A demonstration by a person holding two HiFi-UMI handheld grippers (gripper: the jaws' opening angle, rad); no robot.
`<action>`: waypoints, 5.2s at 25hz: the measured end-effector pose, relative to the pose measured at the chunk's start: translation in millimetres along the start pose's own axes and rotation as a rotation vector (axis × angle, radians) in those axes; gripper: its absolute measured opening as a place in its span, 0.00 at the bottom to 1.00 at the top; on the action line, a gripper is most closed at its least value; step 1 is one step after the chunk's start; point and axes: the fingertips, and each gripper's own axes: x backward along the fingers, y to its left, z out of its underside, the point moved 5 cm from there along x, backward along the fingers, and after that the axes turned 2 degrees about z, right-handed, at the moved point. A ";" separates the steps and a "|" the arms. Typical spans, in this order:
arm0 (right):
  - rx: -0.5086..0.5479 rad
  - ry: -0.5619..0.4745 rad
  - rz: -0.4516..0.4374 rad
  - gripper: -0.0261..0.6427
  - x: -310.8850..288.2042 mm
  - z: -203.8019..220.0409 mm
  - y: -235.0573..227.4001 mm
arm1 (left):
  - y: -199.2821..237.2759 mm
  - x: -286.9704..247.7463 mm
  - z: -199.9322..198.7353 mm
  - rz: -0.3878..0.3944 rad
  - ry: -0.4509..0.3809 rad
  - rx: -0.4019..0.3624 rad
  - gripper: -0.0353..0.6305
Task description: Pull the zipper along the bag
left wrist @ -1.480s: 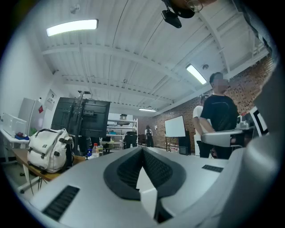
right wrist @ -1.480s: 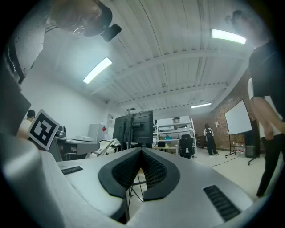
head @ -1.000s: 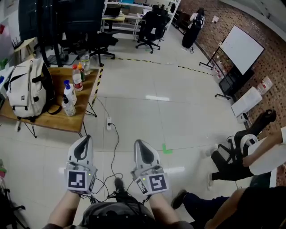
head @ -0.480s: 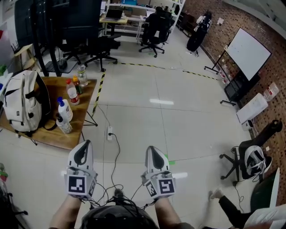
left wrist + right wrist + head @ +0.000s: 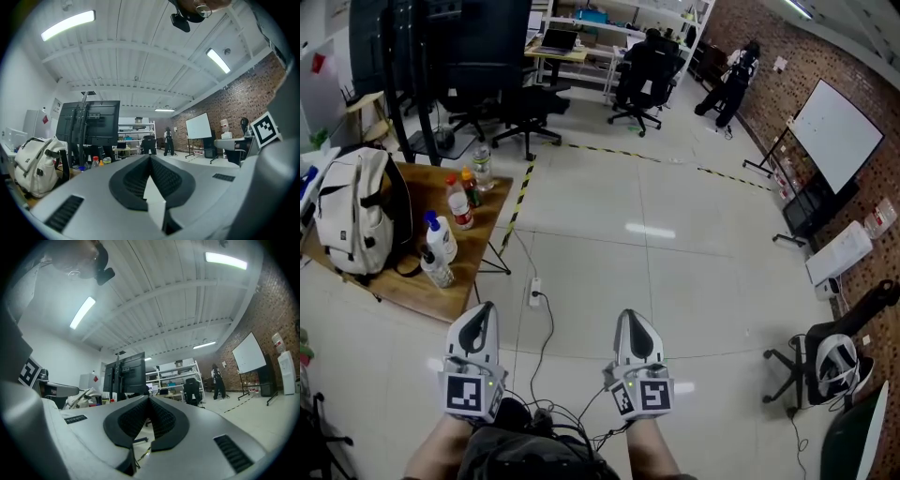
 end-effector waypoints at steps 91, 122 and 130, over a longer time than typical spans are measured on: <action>0.075 -0.027 -0.046 0.03 -233.9 67.7 507.3 | 574.5 70.8 44.5 -0.097 -0.035 0.029 0.09; 0.175 0.008 -0.034 0.04 -364.2 136.4 646.2 | 773.5 29.8 97.1 -0.081 0.027 -0.003 0.09; 0.162 0.014 -0.012 0.03 -412.3 155.2 740.9 | 880.7 43.0 119.5 -0.060 0.043 0.020 0.09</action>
